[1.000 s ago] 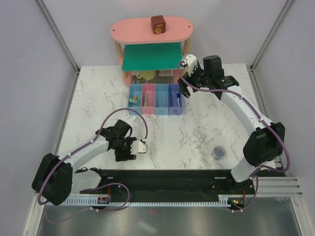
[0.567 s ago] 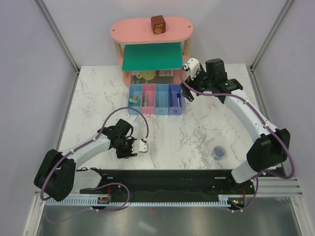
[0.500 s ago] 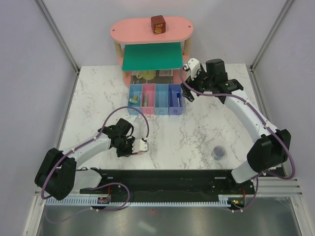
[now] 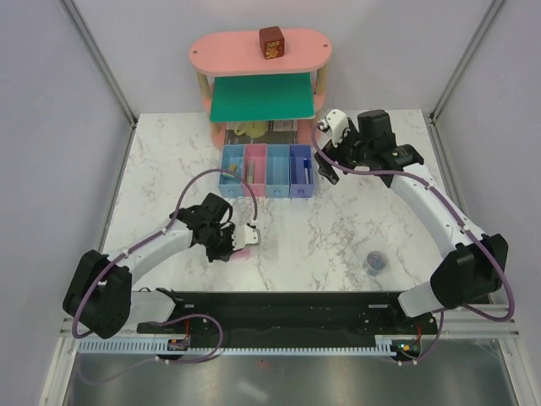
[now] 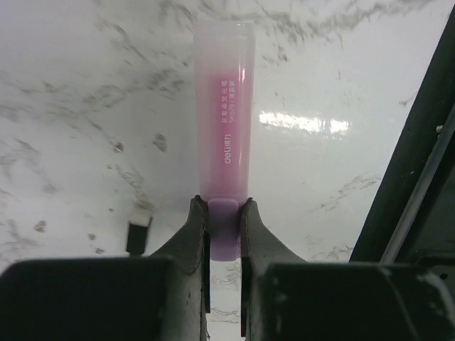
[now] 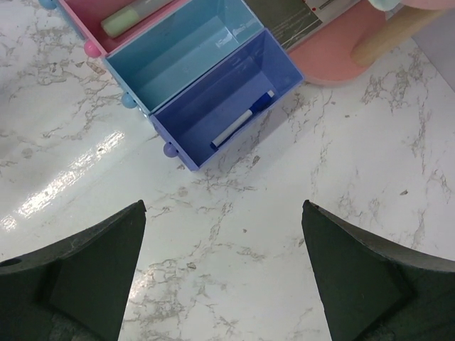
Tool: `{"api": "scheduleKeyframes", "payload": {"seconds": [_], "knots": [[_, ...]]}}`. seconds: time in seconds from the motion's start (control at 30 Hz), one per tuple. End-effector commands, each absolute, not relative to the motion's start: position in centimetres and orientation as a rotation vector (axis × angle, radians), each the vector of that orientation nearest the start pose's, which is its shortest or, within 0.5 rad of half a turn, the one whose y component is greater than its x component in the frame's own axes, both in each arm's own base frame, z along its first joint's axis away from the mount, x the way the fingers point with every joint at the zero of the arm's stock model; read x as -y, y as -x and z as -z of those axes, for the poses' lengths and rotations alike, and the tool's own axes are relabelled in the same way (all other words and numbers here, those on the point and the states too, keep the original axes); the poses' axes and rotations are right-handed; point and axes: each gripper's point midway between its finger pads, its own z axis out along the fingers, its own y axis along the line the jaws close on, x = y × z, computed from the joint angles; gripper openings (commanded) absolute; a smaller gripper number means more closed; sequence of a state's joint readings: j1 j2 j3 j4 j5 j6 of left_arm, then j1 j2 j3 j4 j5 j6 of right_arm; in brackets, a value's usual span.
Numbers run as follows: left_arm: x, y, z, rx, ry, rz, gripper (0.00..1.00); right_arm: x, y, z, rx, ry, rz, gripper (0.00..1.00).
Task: Sort the stationery into containers
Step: Pick up the stationery from the center of the board, then place the stationery in the storage box.
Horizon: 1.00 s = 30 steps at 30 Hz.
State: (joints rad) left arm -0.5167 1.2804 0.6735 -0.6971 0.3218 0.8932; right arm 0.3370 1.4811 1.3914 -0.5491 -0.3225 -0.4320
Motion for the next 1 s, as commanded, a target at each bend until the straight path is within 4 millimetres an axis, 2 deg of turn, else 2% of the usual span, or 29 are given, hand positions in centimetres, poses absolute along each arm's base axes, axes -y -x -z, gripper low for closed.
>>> {"api": "scheduleKeyframes", "payload": {"seconds": [0.0,0.13,0.23,0.3,0.37,0.4,0.43,0.53,0.67,0.8,0.83,0.97], "knots": [[17.7,-20.9,-9.5,-2.015,-1.609,0.516,0.02,-16.4,-37.6,-24.5,-1.947,0.954,-0.267,0.98],[19.7,-22.4,-13.1,-2.011,-1.473,0.583,0.02,-14.6,-37.6,-23.9,-1.985,0.88,-0.25,0.98],[20.8,-24.1,-15.0,-2.033,-1.367,0.6,0.02,-12.7,-37.3,-22.3,-2.042,0.803,-0.232,0.98],[21.4,-26.2,-16.4,-2.046,-1.251,0.561,0.02,-11.6,-37.2,-22.1,-2.056,0.762,-0.218,0.98],[21.7,-27.6,-16.3,-2.081,-1.193,0.547,0.02,-10.9,-37.0,-21.4,-2.075,0.742,-0.208,0.98],[22.0,-29.1,-17.1,-2.08,-1.12,0.512,0.02,-10.6,-36.9,-21.4,-2.073,0.729,-0.203,0.98],[22.2,-30.0,-16.7,-2.107,-1.082,0.504,0.02,-10.3,-36.7,-21.2,-2.08,0.722,-0.201,0.98],[22.7,-33.0,-17.6,-2.118,-0.95,0.471,0.02,-9.7,-36.0,-20.4,-2.095,0.712,-0.196,0.98],[23.6,-37.3,-16.9,-2.178,-0.818,0.463,0.02,-9.0,-35.6,-20.6,-2.094,0.688,-0.178,0.98],[22.9,-40.8,-16.3,-2.209,-0.714,0.412,0.02,-8.0,-35.0,-21.0,-2.083,0.68,-0.139,0.98],[22.9,-41.5,-16.6,-2.202,-0.7,0.408,0.02,-7.8,-34.7,-20.8,-2.087,0.685,-0.131,0.98],[21.7,-43.5,-15.3,-2.233,-0.643,0.348,0.02,-7.3,-33.1,-19.7,-2.118,0.761,-0.125,0.98]]}}
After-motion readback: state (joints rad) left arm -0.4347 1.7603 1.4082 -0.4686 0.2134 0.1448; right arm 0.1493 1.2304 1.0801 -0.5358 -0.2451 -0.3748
